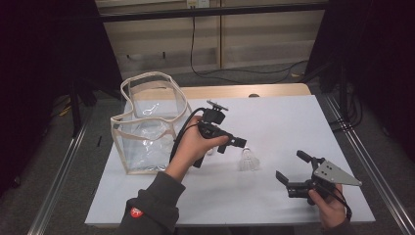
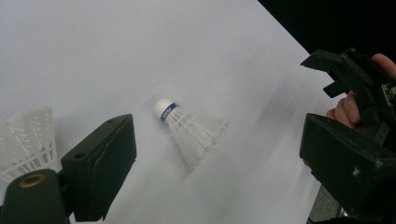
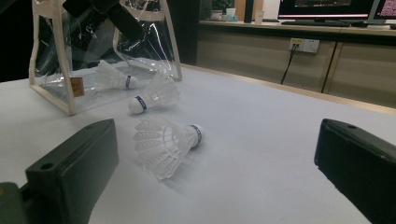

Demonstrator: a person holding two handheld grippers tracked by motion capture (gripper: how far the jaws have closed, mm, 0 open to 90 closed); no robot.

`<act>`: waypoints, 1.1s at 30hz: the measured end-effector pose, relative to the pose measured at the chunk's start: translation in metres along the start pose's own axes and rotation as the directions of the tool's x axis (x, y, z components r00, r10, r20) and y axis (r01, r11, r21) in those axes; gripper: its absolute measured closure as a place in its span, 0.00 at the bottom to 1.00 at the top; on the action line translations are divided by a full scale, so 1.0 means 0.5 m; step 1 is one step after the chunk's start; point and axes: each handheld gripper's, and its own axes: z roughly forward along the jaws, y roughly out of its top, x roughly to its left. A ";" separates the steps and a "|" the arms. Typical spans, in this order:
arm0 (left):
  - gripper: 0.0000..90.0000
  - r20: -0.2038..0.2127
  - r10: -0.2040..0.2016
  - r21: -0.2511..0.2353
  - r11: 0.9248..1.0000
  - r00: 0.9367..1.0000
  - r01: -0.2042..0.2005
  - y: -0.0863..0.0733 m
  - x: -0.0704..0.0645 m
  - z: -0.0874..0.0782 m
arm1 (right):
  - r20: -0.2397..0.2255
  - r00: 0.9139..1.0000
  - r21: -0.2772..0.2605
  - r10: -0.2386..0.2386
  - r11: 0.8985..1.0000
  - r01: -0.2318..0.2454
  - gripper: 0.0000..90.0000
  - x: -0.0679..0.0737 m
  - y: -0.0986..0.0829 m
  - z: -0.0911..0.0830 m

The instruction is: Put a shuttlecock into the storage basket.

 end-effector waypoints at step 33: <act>0.11 0.003 0.044 -0.012 0.999 0.999 -0.044 -0.051 0.008 0.046 | 0.012 1.000 -0.002 0.006 1.000 -0.005 0.00 -0.004 0.000 -0.005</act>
